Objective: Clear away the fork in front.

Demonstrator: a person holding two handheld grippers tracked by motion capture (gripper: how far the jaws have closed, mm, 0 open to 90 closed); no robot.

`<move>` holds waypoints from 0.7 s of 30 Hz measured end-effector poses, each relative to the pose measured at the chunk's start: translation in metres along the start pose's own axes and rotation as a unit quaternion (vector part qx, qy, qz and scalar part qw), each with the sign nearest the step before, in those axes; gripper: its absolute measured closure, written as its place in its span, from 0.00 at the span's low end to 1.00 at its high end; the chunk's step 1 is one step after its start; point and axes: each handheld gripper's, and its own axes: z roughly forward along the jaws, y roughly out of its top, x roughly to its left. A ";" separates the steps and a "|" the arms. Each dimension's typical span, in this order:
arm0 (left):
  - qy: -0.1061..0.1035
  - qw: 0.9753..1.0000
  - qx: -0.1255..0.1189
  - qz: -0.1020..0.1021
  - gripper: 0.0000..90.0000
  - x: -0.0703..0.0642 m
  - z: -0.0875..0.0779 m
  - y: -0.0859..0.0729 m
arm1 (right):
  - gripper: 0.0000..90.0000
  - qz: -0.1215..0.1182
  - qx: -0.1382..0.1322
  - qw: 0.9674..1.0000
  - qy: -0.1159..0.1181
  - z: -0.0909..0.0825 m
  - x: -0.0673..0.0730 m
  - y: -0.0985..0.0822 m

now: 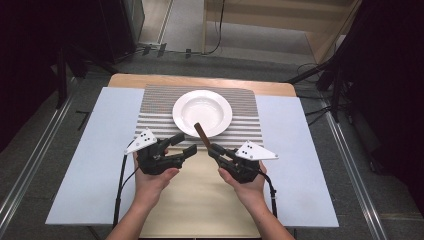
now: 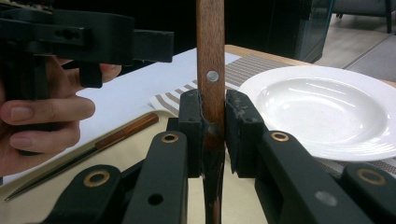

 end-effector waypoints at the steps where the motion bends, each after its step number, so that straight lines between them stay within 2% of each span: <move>1: 0.001 1.000 0.001 -0.001 0.37 0.000 0.000 0.000 | 0.85 -0.003 0.000 1.000 0.002 0.000 0.002 0.000; 5: -0.004 1.000 0.004 -0.016 0.42 0.001 0.002 -0.001 | 0.85 -0.015 -0.004 1.000 0.005 0.002 0.009 0.001; 9: -0.018 0.999 0.003 -0.030 0.48 0.001 0.003 -0.002 | 0.85 -0.025 -0.001 1.000 0.006 0.004 0.015 0.000; 17: -0.024 0.999 0.007 -0.048 0.57 -0.002 0.007 -0.004 | 0.85 -0.040 0.000 0.999 0.001 0.007 0.024 -0.001; 21: -0.028 0.997 0.009 -0.069 0.62 0.000 0.008 -0.005 | 0.85 -0.049 -0.002 0.999 -0.002 0.008 0.028 -0.002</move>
